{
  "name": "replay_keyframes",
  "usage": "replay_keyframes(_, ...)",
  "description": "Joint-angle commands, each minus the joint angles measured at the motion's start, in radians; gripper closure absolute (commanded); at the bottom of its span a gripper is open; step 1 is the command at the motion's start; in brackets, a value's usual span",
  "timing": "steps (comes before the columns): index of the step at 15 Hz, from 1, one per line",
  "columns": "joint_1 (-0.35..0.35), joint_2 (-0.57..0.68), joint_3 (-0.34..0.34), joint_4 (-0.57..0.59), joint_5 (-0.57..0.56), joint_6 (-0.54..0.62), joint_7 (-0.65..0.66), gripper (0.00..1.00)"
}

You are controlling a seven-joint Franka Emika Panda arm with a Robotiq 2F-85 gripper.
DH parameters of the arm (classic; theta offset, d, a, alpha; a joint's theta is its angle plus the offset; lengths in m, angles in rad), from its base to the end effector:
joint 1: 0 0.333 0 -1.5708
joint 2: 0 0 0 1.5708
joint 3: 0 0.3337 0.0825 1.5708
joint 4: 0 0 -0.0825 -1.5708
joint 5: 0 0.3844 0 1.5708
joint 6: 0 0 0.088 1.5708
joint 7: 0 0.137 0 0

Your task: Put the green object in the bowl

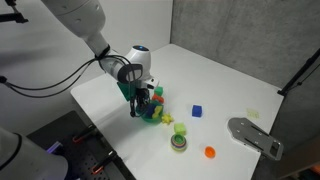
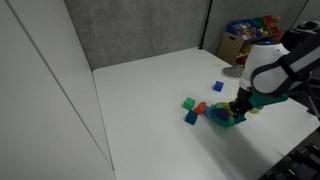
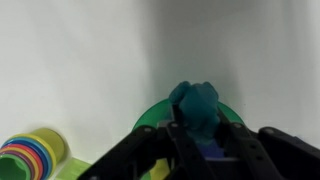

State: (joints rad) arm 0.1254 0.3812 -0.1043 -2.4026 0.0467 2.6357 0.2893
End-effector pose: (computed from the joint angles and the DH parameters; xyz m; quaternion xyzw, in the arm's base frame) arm 0.4798 0.0055 0.1335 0.9857 -0.1520 -0.0702 0.0209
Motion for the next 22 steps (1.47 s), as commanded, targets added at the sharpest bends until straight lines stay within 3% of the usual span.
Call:
replay_keyframes(1, -0.019, 0.015, -0.003, 0.015, -0.022, -0.004, 0.014, 0.9)
replay_keyframes(4, -0.03, 0.025, -0.004, 0.025, -0.017, -0.007, 0.008, 0.88)
replay_keyframes(5, -0.033, 0.025, -0.003, 0.026, -0.016, -0.009, 0.008, 0.47)
replay_keyframes(8, -0.033, 0.004, -0.006, 0.025, -0.022, -0.026, 0.01, 0.37)
replay_keyframes(12, -0.022, -0.023, -0.016, 0.041, -0.038, -0.052, 0.031, 0.04)
replay_keyframes(17, 0.013, -0.101, -0.043, 0.053, -0.132, -0.115, 0.119, 0.0)
replay_keyframes(22, -0.002, -0.246, -0.013, 0.03, -0.19, -0.232, 0.145, 0.0)
